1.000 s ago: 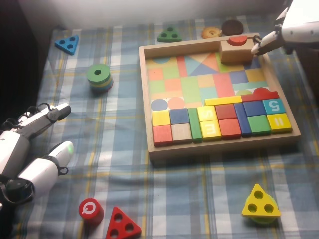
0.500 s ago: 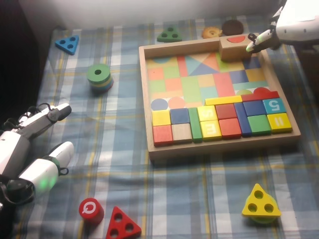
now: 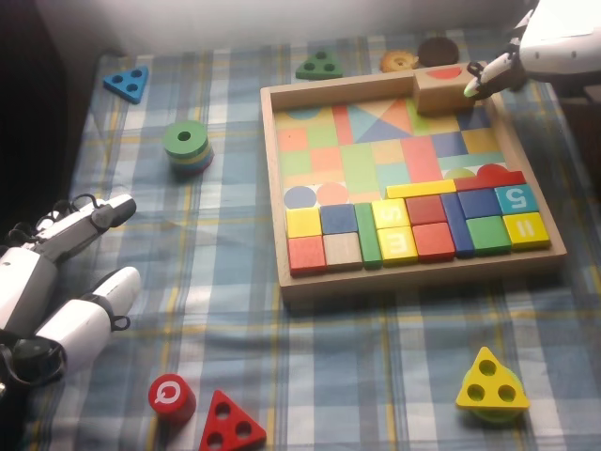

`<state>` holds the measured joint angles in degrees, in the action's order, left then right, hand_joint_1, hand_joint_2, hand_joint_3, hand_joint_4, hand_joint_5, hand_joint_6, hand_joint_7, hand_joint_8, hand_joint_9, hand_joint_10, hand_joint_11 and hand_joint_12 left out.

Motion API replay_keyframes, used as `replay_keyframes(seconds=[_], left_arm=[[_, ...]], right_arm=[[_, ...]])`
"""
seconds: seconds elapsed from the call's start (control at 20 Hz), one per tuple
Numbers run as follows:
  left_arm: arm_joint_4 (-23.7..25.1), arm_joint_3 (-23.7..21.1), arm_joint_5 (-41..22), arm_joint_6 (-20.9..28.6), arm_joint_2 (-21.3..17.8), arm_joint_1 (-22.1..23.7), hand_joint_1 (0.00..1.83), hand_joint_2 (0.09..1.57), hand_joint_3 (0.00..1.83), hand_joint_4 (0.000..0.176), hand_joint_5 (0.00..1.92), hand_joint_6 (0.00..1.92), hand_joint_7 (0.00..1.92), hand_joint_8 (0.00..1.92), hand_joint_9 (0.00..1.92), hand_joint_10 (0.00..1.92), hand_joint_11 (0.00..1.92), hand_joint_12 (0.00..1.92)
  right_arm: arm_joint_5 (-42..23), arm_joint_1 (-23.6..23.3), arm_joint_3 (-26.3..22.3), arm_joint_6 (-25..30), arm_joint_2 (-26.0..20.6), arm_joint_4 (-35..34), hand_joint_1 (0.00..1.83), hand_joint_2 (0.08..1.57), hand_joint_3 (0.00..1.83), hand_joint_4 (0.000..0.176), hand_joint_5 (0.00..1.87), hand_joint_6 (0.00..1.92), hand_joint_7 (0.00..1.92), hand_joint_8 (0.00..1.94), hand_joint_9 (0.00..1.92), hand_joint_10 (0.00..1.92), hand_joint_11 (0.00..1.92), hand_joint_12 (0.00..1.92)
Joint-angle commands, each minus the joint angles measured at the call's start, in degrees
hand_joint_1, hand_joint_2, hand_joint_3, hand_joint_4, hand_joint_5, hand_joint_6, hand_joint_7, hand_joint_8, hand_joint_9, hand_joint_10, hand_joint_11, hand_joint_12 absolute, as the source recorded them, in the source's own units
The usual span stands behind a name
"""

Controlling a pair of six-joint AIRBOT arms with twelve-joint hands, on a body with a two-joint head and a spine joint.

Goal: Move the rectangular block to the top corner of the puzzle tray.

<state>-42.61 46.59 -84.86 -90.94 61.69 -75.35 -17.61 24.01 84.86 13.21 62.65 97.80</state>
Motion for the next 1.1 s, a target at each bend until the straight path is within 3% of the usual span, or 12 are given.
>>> replay_keyframes(seconds=[0.0, 0.25, 0.3, 0.35, 0.4, 0.45, 0.6, 0.75, 0.8, 0.85, 1.0, 1.05], left_arm=[[2.2, 0.0, -6.5, 0.6, 0.2, 0.2, 0.76, 1.40, 0.00, 0.051, 0.46, 0.00, 0.31, 0.00, 0.22, 0.00, 0.00, 0.00], [2.2, 0.0, -6.5, 0.6, 0.2, 0.2, 0.72, 1.40, 0.00, 0.047, 0.45, 0.00, 0.31, 0.00, 0.22, 0.00, 0.00, 0.00], [2.2, 0.0, -6.5, 0.6, 0.2, 0.2, 0.73, 1.41, 0.00, 0.053, 0.45, 0.00, 0.30, 0.00, 0.23, 0.00, 0.00, 0.00], [2.2, 0.0, -6.5, 0.6, 0.2, 0.2, 0.73, 1.41, 0.00, 0.053, 0.45, 0.00, 0.30, 0.00, 0.23, 0.00, 0.00, 0.00], [2.2, 0.0, -6.5, 0.6, 0.2, 0.2, 0.75, 1.40, 0.00, 0.040, 0.46, 0.00, 0.31, 0.01, 0.23, 0.01, 0.00, 0.00], [2.2, 0.0, -6.5, 0.6, 0.2, 0.2, 0.74, 1.40, 0.00, 0.043, 0.46, 0.00, 0.31, 0.00, 0.24, 0.01, 0.00, 0.00], [2.2, 0.0, -6.5, 0.6, 0.1, 0.2, 0.71, 1.41, 0.00, 0.058, 0.45, 0.00, 0.31, 0.00, 0.23, 0.00, 0.00, 0.00], [2.2, -0.2, -7.0, 0.8, 0.0, -0.3, 0.72, 1.40, 0.00, 0.051, 0.46, 0.00, 0.31, 0.00, 0.24, 0.01, 0.00, 0.00], [2.1, -0.2, -7.1, 1.0, 0.0, -0.4, 0.72, 1.40, 0.00, 0.051, 0.46, 0.00, 0.31, 0.00, 0.24, 0.01, 0.00, 0.00], [2.1, -0.2, -7.3, 1.1, 0.0, -0.5, 0.72, 1.40, 0.00, 0.040, 0.46, 0.01, 0.31, 0.00, 0.24, 0.00, 0.00, 0.00], [2.0, -0.2, -7.4, 1.1, 0.0, -0.5, 0.73, 1.40, 0.00, 0.054, 0.45, 0.00, 0.31, 0.00, 0.22, 0.00, 0.00, 0.00], [2.0, -0.2, -7.4, 1.1, 0.0, -0.5, 0.75, 1.40, 0.00, 0.044, 0.46, 0.00, 0.31, 0.00, 0.23, 0.00, 0.00, 0.00]], right_arm=[[1.9, -0.4, -0.1, -0.6, -0.6, -1.5, 1.63, 1.16, 0.00, 0.000, 0.46, 0.00, 1.04, 1.93, 1.37, 1.92, 1.48, 1.92], [1.8, -0.4, -1.1, -0.6, -1.5, -2.2, 1.63, 1.16, 0.00, 0.000, 0.46, 0.00, 1.19, 1.94, 1.47, 1.92, 1.56, 1.92], [1.8, -0.4, -2.4, -0.6, -2.5, -2.2, 1.39, 1.23, 0.03, 0.000, 0.45, 0.01, 0.76, 1.66, 1.36, 1.92, 1.46, 1.92], [1.8, -0.4, -2.6, -0.6, -2.5, -2.2, 1.39, 1.23, 0.03, 0.000, 0.45, 0.01, 0.76, 1.66, 1.36, 1.92, 1.46, 1.92], [1.8, -0.4, -3.7, -0.6, -3.4, -2.2, 1.58, 1.04, 0.31, 0.000, 0.47, 0.00, 0.98, 1.89, 1.37, 1.92, 1.48, 1.92], [1.8, -0.4, -4.5, -0.6, -4.1, -2.2, 1.64, 1.09, 0.16, 0.000, 0.46, 0.00, 1.13, 1.93, 1.44, 1.92, 1.54, 1.92], [1.8, -0.4, -5.8, -2.1, -6.0, -6.1, 1.67, 1.12, 0.05, 0.000, 0.47, 0.00, 1.24, 1.94, 1.49, 1.92, 1.58, 1.92], [1.6, -0.7, -7.7, -6.7, -8.4, -13.7, 1.69, 1.13, 0.05, 0.000, 0.44, 0.00, 1.28, 1.94, 1.51, 1.92, 1.59, 1.92], [1.6, -0.7, -8.3, -10.4, -9.2, -17.8, 1.69, 1.13, 0.05, 0.000, 0.44, 0.00, 1.28, 1.94, 1.51, 1.92, 1.59, 1.92], [1.5, -0.1, -9.9, -18.3, -10.3, -25.6, 1.62, 1.15, 0.05, 0.000, 0.44, 0.00, 1.21, 1.94, 1.45, 1.92, 1.55, 1.92], [-1.3, 2.2, -15.3, -44.6, -14.0, -50.5, 1.76, 1.13, 0.04, 0.000, 0.42, 0.00, 1.17, 1.94, 1.47, 1.92, 1.56, 1.92], [-3.8, 3.8, -17.2, -54.4, -15.2, -60.6, 1.43, 0.94, 0.76, 0.000, 0.38, 0.01, 0.77, 1.91, 1.44, 1.92, 1.50, 1.92]])
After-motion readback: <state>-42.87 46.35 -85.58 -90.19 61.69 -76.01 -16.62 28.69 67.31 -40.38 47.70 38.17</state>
